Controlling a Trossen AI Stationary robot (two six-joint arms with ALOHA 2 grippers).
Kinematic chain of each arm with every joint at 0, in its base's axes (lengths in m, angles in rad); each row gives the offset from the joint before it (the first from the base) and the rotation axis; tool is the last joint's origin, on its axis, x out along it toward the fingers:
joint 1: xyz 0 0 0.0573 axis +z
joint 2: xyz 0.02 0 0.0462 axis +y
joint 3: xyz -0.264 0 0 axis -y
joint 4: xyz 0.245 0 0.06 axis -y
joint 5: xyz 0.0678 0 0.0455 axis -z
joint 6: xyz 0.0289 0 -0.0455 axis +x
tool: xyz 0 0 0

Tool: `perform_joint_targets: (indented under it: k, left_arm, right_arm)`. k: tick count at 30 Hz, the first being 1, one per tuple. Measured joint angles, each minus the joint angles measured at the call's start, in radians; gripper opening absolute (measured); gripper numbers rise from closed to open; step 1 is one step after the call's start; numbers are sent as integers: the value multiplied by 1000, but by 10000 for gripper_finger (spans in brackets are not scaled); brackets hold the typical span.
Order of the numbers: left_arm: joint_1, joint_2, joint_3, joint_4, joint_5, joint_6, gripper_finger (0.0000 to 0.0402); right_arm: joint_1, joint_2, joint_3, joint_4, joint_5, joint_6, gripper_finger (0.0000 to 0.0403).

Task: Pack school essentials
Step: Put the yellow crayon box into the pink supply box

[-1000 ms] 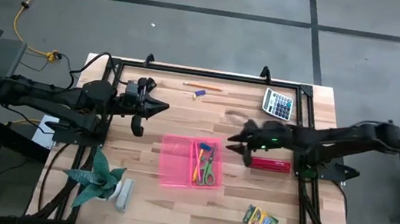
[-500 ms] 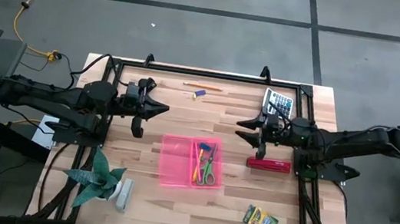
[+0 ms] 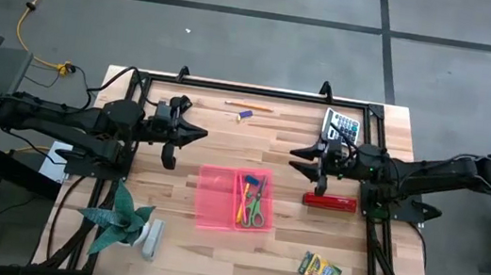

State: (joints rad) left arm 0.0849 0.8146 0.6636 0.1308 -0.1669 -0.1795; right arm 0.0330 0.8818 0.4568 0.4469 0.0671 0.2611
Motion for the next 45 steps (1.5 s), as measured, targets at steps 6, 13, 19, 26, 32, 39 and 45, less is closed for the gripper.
perform_joint_targets:
  k: [6,13,19,26,32,39,45]
  left_arm:
    - [0,0,0,0,0,0,0]
    - [0,0,0,0,0,0,0]
    - [0,0,0,0,-2,0,0]
    - [0,0,0,0,-2,0,0]
    - [0,0,0,0,-2,0,0]
    - [0,0,0,0,-3,0,0]
    - [0,0,0,-1,-3,0,0]
  right_arm:
    - [0,0,0,-1,-12,0,155]
    - [43,16,149,-471,-113,87,155]
    - [187,83,278,-983,-279,445,155]
    - [495,146,226,-1062,-363,844,155]
    - [661,234,202,-1069,-312,964,155]
    - [688,355,202,-1025,-279,992,155]
    - [688,459,202,-909,-285,938,155]
